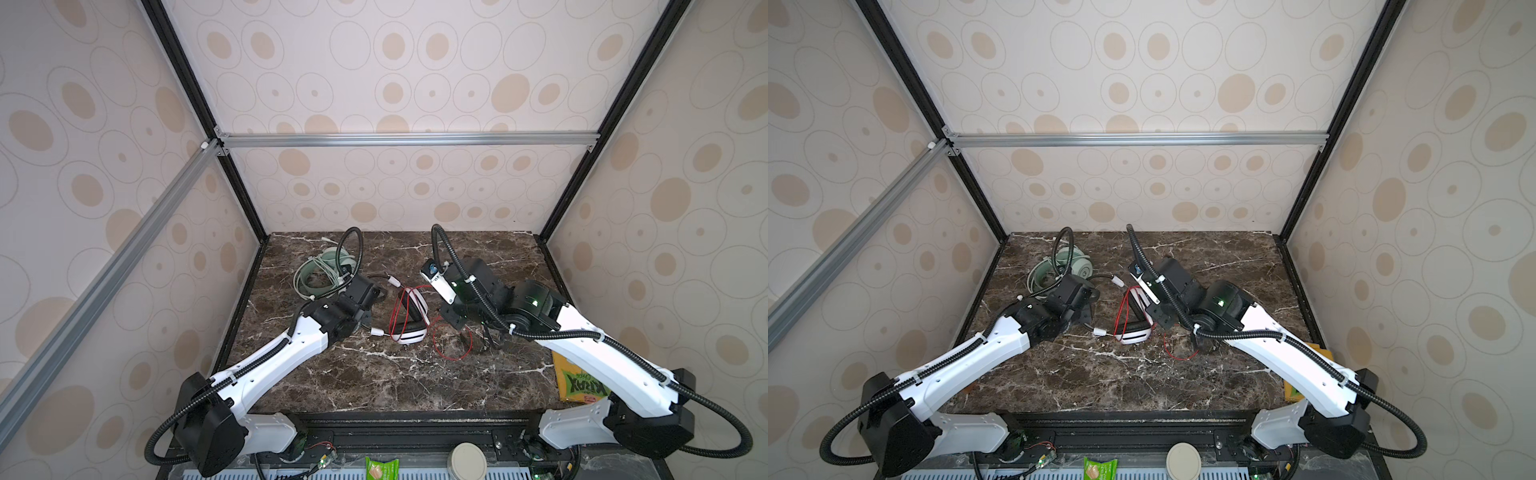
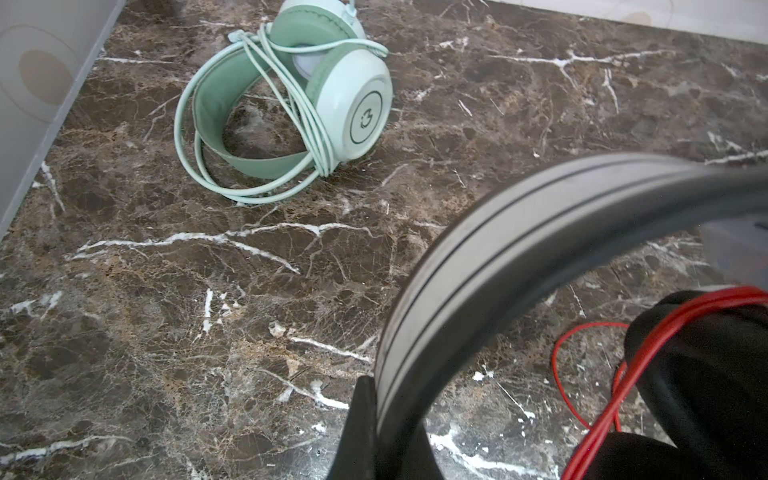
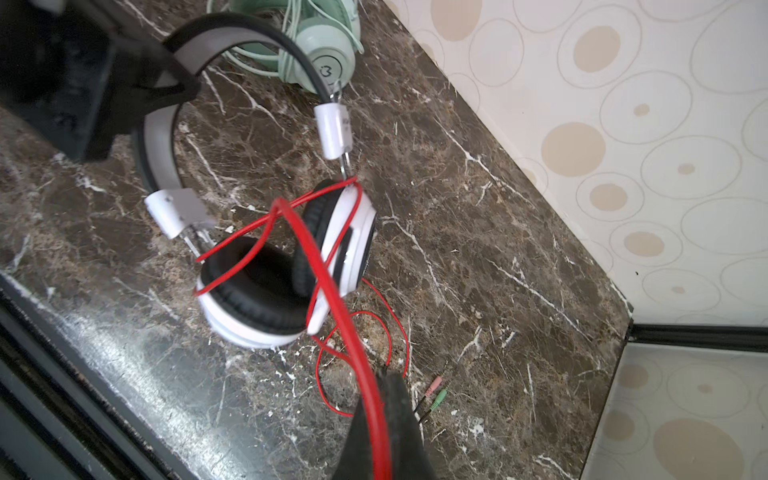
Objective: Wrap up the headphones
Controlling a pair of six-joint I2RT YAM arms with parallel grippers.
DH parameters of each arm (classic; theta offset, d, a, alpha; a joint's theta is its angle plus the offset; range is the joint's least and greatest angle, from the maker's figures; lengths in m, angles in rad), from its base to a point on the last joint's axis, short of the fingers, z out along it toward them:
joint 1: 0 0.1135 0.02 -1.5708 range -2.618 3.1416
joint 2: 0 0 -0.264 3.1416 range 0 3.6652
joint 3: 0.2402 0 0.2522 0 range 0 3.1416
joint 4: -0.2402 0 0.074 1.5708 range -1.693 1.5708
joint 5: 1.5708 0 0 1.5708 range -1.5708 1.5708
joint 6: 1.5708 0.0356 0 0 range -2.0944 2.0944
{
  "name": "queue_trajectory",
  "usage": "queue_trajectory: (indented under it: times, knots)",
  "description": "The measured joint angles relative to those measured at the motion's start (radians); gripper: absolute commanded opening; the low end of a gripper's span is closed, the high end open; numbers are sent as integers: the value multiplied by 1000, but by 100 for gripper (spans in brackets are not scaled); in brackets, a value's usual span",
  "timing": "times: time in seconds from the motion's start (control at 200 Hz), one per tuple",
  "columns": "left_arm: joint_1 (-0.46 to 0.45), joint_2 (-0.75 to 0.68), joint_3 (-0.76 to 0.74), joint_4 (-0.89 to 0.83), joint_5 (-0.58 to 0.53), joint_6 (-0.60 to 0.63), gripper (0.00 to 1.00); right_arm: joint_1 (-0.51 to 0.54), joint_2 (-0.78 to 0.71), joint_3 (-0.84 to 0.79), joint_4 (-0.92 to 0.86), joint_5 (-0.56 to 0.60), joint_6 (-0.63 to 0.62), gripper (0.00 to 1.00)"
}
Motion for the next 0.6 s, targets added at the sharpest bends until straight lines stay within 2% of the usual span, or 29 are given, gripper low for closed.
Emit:
queue_trajectory:
  times: [0.35,0.6]
  knots:
    - [-55,-125,-103,36,43,53,0,-265,148,47,80,-172,-23,0]
    - [-72,-143,-116,57,68,64,0,-350,282,115,108,-276,-20,0]
